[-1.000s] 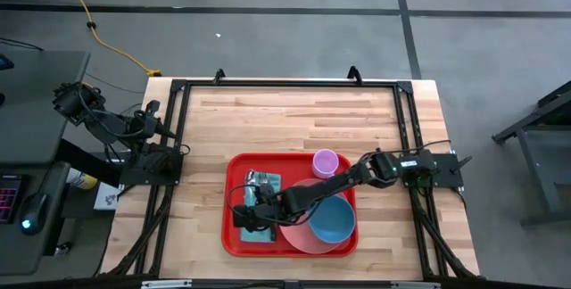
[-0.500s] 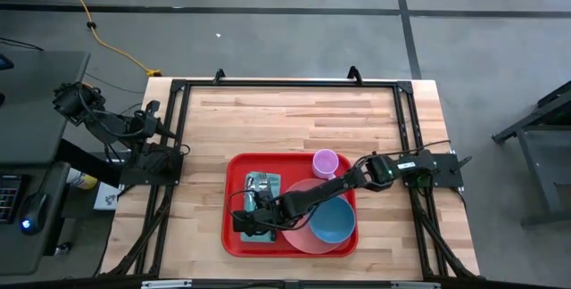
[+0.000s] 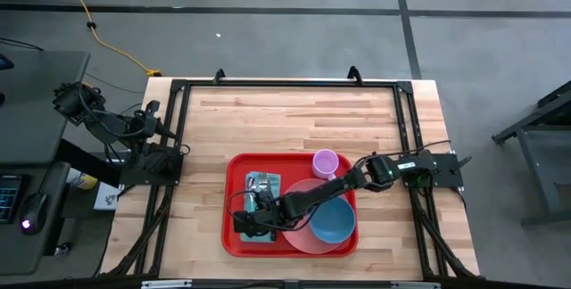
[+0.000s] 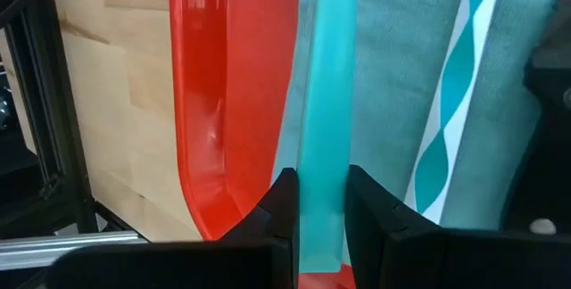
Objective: Set up tray
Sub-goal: Put the blue spoon on the blue napkin to the left side of the blue fork on the red serving tray
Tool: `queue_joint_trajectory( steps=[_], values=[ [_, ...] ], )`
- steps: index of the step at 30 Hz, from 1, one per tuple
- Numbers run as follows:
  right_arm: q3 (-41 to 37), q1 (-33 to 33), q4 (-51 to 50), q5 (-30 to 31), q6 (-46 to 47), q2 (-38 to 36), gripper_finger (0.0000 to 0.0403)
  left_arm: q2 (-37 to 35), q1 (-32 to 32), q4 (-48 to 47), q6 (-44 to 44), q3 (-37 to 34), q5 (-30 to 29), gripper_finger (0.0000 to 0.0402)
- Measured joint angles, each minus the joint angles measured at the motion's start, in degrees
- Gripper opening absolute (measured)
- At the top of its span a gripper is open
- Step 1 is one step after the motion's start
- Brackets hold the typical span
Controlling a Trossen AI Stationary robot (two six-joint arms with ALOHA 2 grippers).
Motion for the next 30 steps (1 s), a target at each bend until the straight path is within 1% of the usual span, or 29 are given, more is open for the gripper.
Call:
queue_joint_trajectory(
  steps=[2,6,8,16,24,30],
  values=[
    [0.0,0.0,0.0,-0.2,0.0,0.0,0.0042,0.0,0.0,0.0,0.0,0.0,0.0,0.0182],
    [0.0,0.0,0.0,-0.2,0.0,0.0,0.0070,0.0,0.0,0.0,0.0,0.0,0.0,0.0182],
    [0.0,0.0,0.0,0.1,-0.1,0.0,0.0074,0.0,0.0,0.0,0.1,0.0,0.0,0.0182],
    [0.0,0.0,1.1,0.8,-0.9,0.0,0.0063,0.0,0.0,0.0,0.1,0.0,0.0,0.0182],
    [0.0,0.0,1.7,2.1,-1.1,0.0,0.0082,0.0,0.0,-0.1,0.2,0.0,0.2,0.0182],
    [0.0,0.0,2.0,2.4,-1.0,0.0,0.0070,0.0,0.0,-0.1,0.1,0.0,0.4,0.0182]
  ],
)
